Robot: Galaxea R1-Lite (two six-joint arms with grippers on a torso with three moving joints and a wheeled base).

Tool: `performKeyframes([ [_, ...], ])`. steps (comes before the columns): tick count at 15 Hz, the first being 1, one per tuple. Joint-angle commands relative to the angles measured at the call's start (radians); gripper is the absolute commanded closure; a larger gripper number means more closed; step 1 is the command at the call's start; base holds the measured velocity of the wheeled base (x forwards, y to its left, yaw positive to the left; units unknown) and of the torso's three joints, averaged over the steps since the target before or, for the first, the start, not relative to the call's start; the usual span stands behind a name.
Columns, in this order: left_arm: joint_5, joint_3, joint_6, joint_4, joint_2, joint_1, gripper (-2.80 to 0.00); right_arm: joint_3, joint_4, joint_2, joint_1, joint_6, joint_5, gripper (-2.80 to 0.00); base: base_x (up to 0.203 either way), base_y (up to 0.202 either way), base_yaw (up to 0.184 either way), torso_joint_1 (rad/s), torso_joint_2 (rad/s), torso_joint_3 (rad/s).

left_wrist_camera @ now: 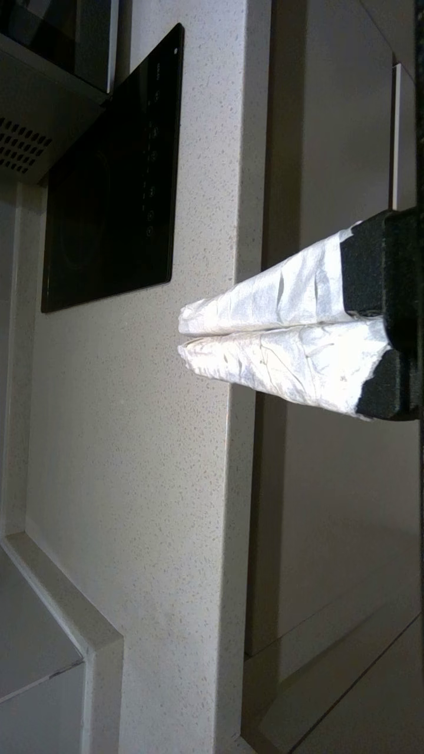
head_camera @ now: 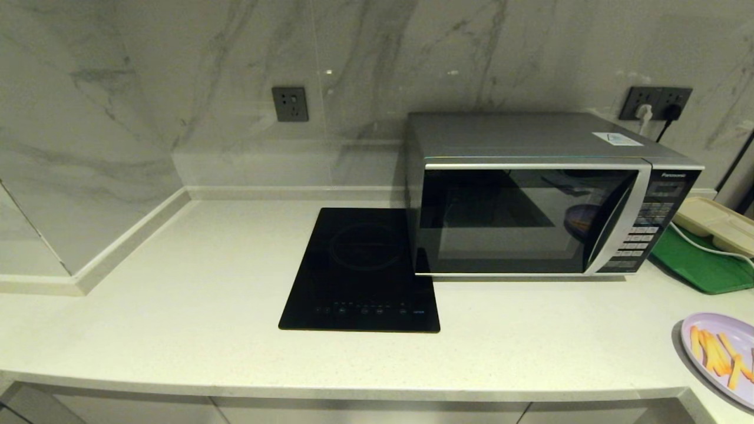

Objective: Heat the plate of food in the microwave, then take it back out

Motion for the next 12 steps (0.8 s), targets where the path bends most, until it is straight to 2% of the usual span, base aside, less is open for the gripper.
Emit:
performKeyframes([
  [1,0.001,0.0,-0.001,0.0,0.0,0.0,0.0,0.023,-0.028,0.001,0.0,-0.006,0.005,0.0,0.0,0.0,0.0,0.0,0.0,0.0],
  [12,0.001,0.0,-0.001,0.0,0.0,0.0,0.0,0.024,-0.032,0.001,0.0,-0.004,0.004,0.0,0.0,0.0,0.0,0.0,0.0,0.0],
])
